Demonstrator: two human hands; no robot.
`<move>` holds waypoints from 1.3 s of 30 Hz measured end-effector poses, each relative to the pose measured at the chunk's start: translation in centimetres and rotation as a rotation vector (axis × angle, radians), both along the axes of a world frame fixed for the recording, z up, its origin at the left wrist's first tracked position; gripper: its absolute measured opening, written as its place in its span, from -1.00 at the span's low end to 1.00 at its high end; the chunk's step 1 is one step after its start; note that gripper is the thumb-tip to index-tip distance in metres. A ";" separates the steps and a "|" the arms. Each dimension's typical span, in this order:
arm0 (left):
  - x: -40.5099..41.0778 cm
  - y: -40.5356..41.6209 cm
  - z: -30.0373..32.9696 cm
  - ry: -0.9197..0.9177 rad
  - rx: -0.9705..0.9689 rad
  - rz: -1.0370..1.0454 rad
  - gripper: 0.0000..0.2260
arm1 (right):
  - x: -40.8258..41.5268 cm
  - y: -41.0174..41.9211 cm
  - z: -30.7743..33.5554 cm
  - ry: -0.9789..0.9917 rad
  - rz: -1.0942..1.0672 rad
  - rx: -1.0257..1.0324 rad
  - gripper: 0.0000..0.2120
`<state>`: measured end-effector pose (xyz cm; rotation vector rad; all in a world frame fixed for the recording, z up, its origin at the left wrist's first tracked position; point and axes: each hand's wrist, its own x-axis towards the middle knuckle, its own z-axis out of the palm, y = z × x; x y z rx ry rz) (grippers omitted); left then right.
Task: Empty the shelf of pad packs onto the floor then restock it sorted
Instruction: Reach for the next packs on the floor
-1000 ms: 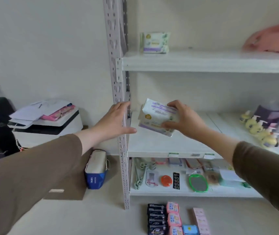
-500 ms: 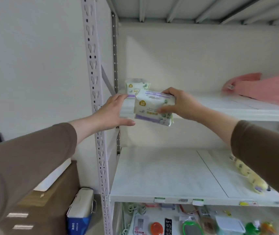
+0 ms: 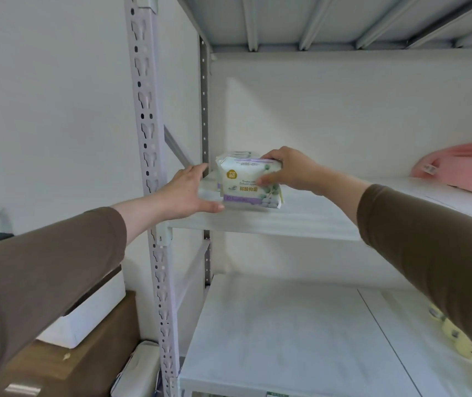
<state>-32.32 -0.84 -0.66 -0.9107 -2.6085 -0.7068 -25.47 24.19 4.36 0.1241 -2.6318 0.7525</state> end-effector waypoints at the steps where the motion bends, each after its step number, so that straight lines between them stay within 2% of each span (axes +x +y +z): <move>1: -0.6 0.0 0.1 -0.003 -0.005 0.004 0.01 | -0.8 -0.1 -0.1 -0.013 0.004 0.009 -0.55; 7: -3.6 0.3 0.5 -0.017 -0.027 -0.011 0.03 | -4.8 -0.4 -0.8 -0.062 -0.006 -0.007 -0.56; 13: -5.3 0.8 0.5 -0.006 -0.025 0.002 0.03 | -7.7 0.0 -1.6 -0.039 -0.063 -0.021 -0.34; 25: -6.8 2.4 0.7 -0.008 0.001 -0.016 -0.01 | -9.9 0.5 -3.1 -0.021 -0.041 -0.104 -0.33; 31: -7.5 3.1 0.5 -0.015 0.009 -0.018 0.01 | -9.9 0.6 -3.4 0.004 -0.042 -0.081 -0.30; 35: -7.5 3.4 0.1 -0.014 0.016 -0.036 0.04 | -10.0 0.8 -3.8 -0.005 -0.094 0.013 -0.18; 39: -7.2 3.1 -0.9 0.031 0.037 -0.050 0.06 | -8.5 0.8 -4.4 0.148 -0.110 0.018 -0.18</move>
